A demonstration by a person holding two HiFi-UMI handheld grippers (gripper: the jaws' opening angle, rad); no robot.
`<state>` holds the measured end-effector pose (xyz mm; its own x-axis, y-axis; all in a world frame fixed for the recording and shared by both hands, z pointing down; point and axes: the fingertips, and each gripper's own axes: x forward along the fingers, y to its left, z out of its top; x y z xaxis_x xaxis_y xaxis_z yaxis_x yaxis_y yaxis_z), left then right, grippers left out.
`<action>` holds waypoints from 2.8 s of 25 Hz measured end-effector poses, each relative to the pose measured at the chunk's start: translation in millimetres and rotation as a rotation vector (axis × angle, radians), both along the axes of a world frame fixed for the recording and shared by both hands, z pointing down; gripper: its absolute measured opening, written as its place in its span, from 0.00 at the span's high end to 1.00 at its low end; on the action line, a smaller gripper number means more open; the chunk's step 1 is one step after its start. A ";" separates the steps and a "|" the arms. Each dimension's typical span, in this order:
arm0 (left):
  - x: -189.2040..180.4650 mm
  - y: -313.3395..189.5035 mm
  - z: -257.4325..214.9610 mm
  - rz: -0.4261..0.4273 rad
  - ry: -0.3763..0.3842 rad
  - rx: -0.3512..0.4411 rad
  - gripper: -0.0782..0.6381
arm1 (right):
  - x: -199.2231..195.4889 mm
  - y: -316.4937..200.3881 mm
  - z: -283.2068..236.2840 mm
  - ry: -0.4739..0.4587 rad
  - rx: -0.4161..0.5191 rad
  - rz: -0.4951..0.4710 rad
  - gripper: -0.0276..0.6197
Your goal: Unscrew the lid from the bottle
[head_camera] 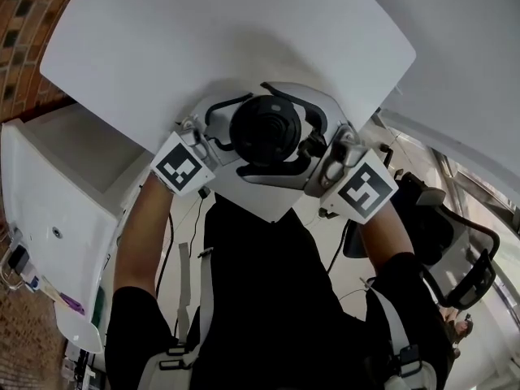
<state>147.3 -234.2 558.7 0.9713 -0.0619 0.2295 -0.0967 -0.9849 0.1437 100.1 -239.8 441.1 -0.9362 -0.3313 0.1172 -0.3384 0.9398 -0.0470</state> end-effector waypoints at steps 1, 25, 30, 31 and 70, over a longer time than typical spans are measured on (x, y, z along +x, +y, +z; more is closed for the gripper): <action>0.2 -0.4 0.3 0.001 0.000 -0.003 0.40 | 0.2 -0.8 0.0 0.003 0.002 0.007 0.24; 0.0 0.1 3.8 -0.029 -0.008 -0.018 0.40 | -5.2 -13.7 5.5 0.015 0.012 0.282 0.21; 0.0 0.0 2.6 -0.025 0.001 -0.012 0.40 | -8.4 -6.7 4.7 0.010 0.001 0.102 0.20; 0.2 0.3 2.7 -0.023 0.001 -0.014 0.40 | -8.8 -4.9 5.3 0.017 -0.001 0.065 0.20; -36.6 25.7 17.2 -0.235 -0.124 0.011 0.33 | 44.1 -2.6 -47.8 -0.174 -0.110 0.131 0.20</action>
